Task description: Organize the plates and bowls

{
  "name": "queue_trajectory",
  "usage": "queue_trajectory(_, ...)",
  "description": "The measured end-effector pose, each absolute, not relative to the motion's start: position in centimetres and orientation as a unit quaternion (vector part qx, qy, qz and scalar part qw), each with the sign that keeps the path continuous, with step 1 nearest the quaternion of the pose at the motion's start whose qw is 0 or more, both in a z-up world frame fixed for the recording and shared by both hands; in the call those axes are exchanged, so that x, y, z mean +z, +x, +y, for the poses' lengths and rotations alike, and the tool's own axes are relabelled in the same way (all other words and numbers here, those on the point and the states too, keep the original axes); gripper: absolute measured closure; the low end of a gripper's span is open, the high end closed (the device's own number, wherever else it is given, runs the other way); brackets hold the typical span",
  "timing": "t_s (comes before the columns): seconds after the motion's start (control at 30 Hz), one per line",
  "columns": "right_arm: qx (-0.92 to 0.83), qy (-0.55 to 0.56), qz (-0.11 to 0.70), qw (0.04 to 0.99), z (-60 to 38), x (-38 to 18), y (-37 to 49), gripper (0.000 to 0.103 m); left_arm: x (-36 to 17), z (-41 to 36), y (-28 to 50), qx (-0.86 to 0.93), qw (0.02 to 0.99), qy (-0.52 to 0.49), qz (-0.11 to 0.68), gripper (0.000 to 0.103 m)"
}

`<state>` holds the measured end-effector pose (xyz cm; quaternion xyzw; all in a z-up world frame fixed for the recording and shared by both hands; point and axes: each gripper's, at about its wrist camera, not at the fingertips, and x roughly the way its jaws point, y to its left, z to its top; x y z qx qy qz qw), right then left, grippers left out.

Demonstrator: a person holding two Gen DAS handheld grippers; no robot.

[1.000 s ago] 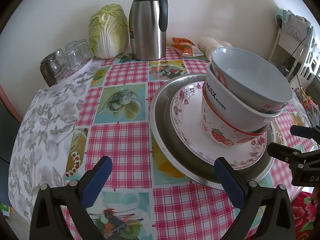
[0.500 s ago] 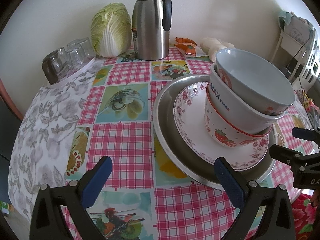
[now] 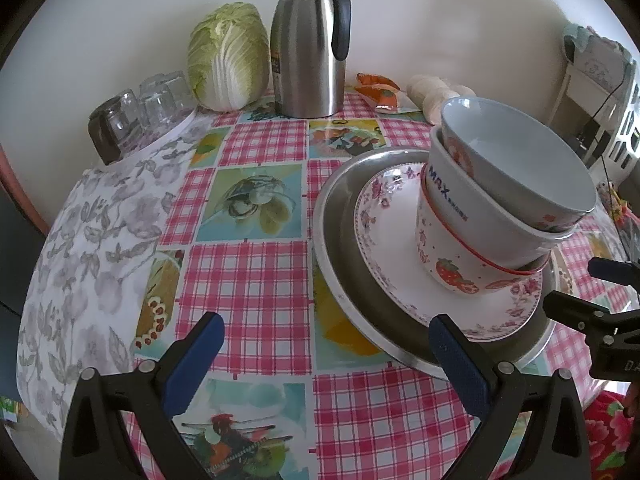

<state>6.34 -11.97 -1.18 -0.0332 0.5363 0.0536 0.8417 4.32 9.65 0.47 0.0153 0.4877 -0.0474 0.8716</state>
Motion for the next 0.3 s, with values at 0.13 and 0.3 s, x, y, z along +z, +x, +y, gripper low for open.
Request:
queue_trajectory(0.13, 0.053, -0.033, 0.536, 0.842, -11.96, -1.19, 6.35, 0.007, 0.45, 9.89, 4.26, -0.042, 0.872, 0.012, 0.487, 0.0)
queue_trajectory(0.3, 0.054, -0.033, 0.536, 0.842, -11.96, -1.18, 6.34, 0.007, 0.46, 10.1, 4.31, -0.049, 0.872, 0.005, 0.486, 0.0)
